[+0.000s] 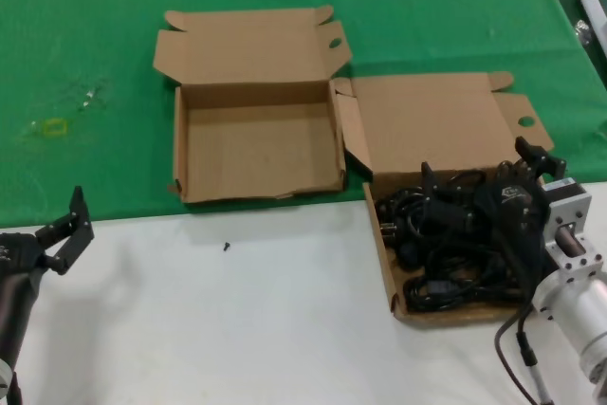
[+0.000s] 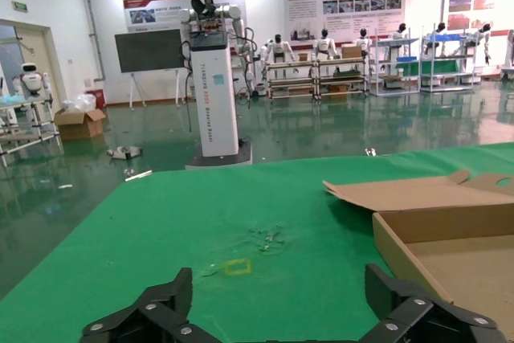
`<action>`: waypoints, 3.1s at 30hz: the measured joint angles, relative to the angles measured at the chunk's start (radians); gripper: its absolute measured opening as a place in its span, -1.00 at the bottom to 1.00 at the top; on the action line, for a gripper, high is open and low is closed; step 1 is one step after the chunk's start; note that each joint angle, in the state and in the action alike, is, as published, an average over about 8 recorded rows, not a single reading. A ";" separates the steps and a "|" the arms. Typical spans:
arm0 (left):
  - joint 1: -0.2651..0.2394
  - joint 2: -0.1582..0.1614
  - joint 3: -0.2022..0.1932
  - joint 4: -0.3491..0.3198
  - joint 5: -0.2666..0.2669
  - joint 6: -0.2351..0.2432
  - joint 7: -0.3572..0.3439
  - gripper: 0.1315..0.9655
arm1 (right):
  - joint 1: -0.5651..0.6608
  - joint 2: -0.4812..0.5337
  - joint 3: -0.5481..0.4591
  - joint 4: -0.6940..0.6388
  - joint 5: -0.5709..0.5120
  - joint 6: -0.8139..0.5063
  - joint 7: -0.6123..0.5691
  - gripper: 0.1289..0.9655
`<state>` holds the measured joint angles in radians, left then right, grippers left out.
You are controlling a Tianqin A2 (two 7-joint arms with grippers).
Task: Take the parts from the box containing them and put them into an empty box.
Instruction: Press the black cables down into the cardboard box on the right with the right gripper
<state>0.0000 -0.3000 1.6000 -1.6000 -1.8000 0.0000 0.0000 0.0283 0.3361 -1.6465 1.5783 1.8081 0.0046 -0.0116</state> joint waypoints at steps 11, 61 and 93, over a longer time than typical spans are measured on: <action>0.000 0.000 0.000 0.000 0.000 0.000 0.000 0.07 | 0.005 0.137 -0.055 0.027 0.010 -0.052 0.007 1.00; 0.000 0.000 0.000 0.000 0.000 0.000 0.000 -0.97 | 0.603 0.484 -0.228 -0.450 -0.153 -1.019 -0.745 0.96; 0.000 0.000 0.000 0.000 0.000 0.000 -0.001 -0.97 | 0.560 0.491 -0.240 -0.399 -0.181 -0.993 -0.713 -0.16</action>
<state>0.0000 -0.3000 1.6001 -1.6000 -1.7995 0.0000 -0.0006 0.5884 0.8270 -1.8867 1.1790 1.6272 -0.9880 -0.7242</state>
